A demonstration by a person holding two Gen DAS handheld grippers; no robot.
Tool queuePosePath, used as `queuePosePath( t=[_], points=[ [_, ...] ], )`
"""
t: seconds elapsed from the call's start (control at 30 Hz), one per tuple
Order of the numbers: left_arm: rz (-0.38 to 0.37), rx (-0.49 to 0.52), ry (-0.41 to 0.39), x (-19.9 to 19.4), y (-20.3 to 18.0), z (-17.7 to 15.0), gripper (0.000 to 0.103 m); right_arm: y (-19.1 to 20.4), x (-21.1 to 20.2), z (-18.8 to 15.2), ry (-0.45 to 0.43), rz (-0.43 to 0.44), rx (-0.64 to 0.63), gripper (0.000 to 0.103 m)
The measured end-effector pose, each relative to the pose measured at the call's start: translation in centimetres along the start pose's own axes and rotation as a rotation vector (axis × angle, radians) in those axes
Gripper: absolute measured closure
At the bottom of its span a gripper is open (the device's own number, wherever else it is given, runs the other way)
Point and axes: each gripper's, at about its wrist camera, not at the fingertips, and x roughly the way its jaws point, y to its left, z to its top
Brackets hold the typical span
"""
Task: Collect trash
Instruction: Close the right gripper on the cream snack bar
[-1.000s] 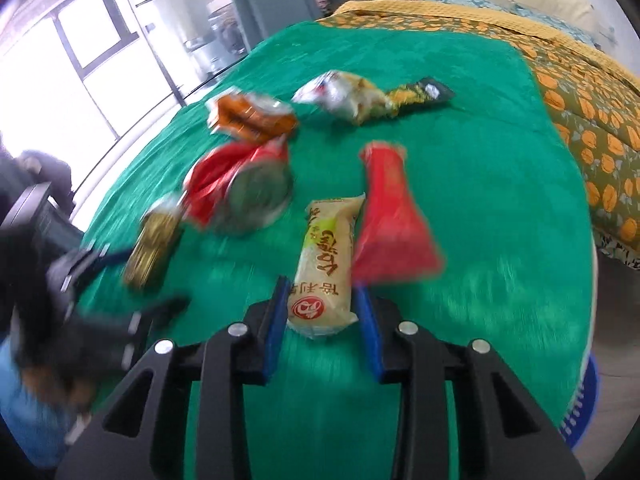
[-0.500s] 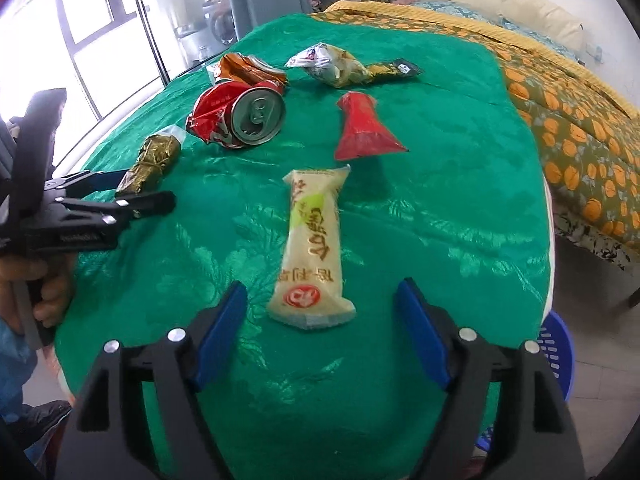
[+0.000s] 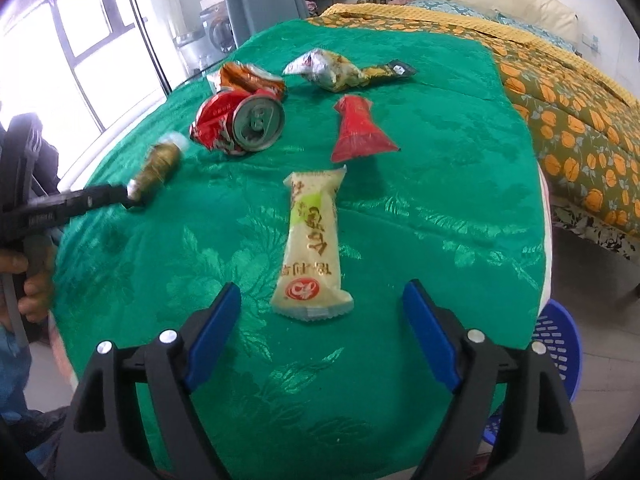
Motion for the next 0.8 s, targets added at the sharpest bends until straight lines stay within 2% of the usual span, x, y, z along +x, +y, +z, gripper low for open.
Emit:
queuePosePath(
  t=[0.13, 0.27, 0.3, 0.37, 0.47, 0.5, 0.53, 0.57, 0.6, 0.63, 0.67, 0.8],
  points=[
    [0.007, 0.027, 0.015, 0.9, -1.6, 0.6, 0.011, -0.5, -0.5, 1.2, -0.006, 0.024, 0.037, 0.021],
    [0.054, 0.018, 0.041, 2.9, -2.3, 1.7, 0.011, 0.7, 0.0, 2.5, 0.026, 0.024, -0.013, 0.022],
    [0.070, 0.026, 0.046, 3.2, -2.4, 1.8, 0.011, 1.1, 0.2, 2.8, 0.039, 0.016, -0.032, 0.023],
    [0.122, 0.052, 0.059, 4.0, -2.7, 2.0, 0.011, 2.0, 1.4, 3.4, 0.077, -0.015, -0.071, 0.032],
    [0.153, 0.070, 0.072, 4.4, -3.0, 2.2, 0.020, 2.4, 2.8, 3.8, 0.115, -0.065, -0.087, 0.034],
    [0.156, 0.072, 0.073, 4.4, -3.0, 2.3, 0.024, 2.3, 3.0, 3.9, 0.119, -0.072, -0.082, 0.039],
    [0.156, 0.074, 0.070, 4.3, -3.0, 2.3, 0.027, 2.2, 3.0, 4.0, 0.116, -0.069, -0.074, 0.049],
    [0.155, 0.076, 0.066, 4.2, -3.0, 2.3, 0.035, 2.1, 3.0, 4.0, 0.112, -0.064, -0.067, 0.062],
    [0.153, 0.082, 0.067, 4.1, -3.0, 2.3, 0.048, 2.1, 2.8, 4.0, 0.110, -0.063, -0.064, 0.067],
    [0.149, 0.085, 0.068, 4.1, -3.1, 2.3, 0.054, 2.1, 2.7, 4.0, 0.107, -0.069, -0.066, 0.079],
    [0.149, 0.090, 0.063, 3.9, -3.1, 2.1, 0.058, 2.1, 2.5, 4.0, 0.098, -0.072, -0.068, 0.084],
    [0.127, 0.097, 0.029, 2.6, -3.1, 1.6, 0.065, 2.3, 0.8, 3.5, 0.054, -0.031, -0.053, 0.086]
  ],
)
